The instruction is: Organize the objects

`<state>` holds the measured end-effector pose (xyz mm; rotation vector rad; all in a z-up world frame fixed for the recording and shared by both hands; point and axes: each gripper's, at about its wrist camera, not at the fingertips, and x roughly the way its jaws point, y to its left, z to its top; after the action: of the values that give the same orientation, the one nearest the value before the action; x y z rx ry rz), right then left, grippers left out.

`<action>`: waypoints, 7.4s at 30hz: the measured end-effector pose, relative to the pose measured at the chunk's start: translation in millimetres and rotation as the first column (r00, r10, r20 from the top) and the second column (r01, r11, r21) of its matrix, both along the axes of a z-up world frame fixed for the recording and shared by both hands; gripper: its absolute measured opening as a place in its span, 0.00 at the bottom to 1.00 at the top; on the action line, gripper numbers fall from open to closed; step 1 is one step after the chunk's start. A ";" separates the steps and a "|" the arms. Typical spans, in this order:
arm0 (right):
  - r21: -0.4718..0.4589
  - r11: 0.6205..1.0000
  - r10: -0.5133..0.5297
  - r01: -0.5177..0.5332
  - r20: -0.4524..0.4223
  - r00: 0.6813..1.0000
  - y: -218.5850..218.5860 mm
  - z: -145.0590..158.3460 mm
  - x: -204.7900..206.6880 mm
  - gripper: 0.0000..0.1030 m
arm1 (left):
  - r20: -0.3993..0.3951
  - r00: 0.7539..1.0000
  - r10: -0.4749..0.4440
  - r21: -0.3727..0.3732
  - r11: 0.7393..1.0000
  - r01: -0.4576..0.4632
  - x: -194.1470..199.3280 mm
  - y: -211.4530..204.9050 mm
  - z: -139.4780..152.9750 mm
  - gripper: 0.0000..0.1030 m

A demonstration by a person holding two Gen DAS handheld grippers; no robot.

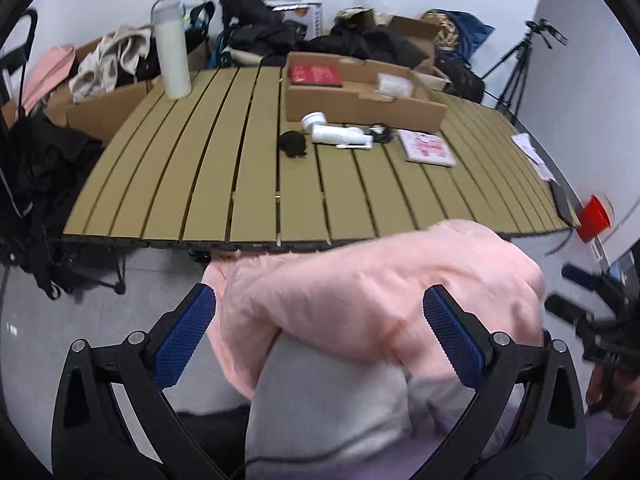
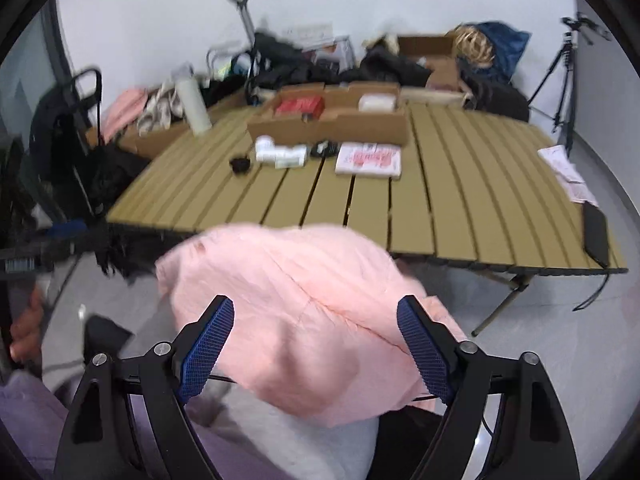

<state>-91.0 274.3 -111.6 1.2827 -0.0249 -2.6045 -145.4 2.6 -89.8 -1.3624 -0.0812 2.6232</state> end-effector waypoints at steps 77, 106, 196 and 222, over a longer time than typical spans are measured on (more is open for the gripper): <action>-0.144 0.990 -0.025 0.017 -0.059 0.998 38.6 24.4 -193.8 0.28 | -0.176 0.980 -0.095 0.170 0.977 0.126 -177.3 39.0 57.1 0.32; -0.071 0.997 -0.005 0.011 0.092 0.996 11.5 55.7 -475.2 0.72 | 0.049 0.996 -0.075 0.048 0.996 0.073 -390.0 59.7 42.0 0.87; -0.119 0.993 -0.019 -0.003 -0.182 0.983 63.2 73.1 -119.1 0.28 | -0.134 0.960 -0.246 0.227 0.936 0.271 -76.0 163.7 59.5 0.18; -0.143 0.990 -0.019 -0.013 -0.218 0.976 29.2 101.6 -166.1 0.26 | -0.236 0.948 -0.212 0.246 0.931 0.270 -129.7 128.0 101.0 0.18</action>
<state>-257.1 303.5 -10.0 0.9438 -0.1730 -2.6757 -275.1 130.6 11.2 -0.9391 -0.2255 2.4180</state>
